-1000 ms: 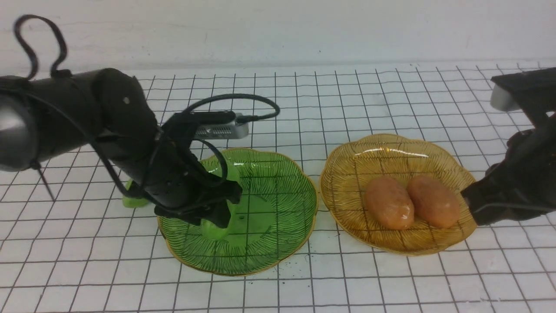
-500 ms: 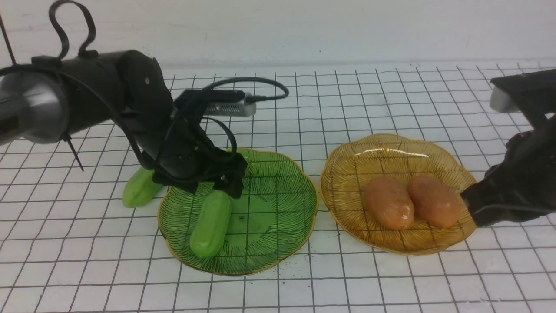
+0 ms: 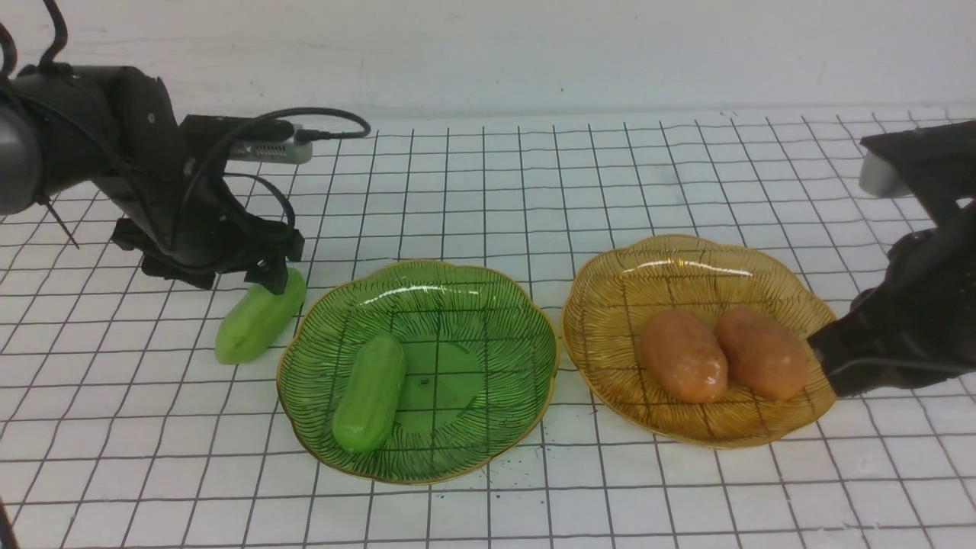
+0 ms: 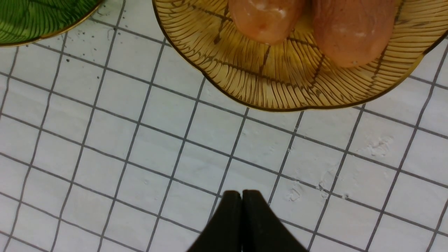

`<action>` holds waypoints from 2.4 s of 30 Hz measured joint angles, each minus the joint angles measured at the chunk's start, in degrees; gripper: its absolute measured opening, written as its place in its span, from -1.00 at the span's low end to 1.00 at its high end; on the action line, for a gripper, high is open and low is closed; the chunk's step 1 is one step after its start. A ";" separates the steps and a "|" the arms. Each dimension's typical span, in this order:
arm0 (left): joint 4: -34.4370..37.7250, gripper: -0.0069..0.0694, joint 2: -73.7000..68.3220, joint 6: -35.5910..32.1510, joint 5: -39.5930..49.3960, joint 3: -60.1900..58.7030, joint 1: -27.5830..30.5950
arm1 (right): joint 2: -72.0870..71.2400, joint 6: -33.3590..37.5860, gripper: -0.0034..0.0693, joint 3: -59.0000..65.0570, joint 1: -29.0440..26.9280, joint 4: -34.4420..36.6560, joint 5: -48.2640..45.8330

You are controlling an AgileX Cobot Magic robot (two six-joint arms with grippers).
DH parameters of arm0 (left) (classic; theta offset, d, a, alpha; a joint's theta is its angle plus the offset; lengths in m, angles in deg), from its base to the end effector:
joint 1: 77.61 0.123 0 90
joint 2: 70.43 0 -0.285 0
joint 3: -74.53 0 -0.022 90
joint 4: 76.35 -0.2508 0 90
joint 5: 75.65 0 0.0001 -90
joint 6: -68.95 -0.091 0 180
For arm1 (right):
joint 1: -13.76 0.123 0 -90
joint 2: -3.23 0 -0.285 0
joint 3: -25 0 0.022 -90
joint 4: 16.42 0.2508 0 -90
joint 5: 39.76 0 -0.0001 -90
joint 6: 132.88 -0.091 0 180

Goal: Put different types of vegetables on the plate.

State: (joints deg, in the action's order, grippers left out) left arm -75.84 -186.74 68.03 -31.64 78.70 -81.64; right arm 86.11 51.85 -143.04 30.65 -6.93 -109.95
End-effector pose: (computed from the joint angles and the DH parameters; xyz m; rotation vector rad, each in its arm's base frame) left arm 0.4026 -0.0289 0.2211 0.1108 2.7233 -0.0259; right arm 0.2255 0.0832 0.3198 -0.4907 2.8449 0.2749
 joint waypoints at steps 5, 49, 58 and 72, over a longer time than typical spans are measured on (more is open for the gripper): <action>0.56 0.57 -5.53 0.07 -2.34 0.00 0.77 | 0.00 0.00 -0.94 0.00 0.00 0.00 0.23; 11.63 0.61 -1.94 2.37 24.24 4.96 -15.32 | 0.00 0.02 -0.94 0.00 0.00 0.68 -0.14; 11.34 0.66 -0.98 3.85 25.02 4.96 -15.39 | -0.64 0.22 -0.94 0.05 0.00 2.85 -0.66; 10.50 0.65 0.86 4.38 25.21 4.96 -15.39 | -26.87 0.22 -0.94 0.05 0.00 2.63 -2.02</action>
State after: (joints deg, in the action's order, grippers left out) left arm -65.34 -185.88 72.41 -6.43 83.65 -97.04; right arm 59.24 52.06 -142.99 30.65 -4.30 -111.97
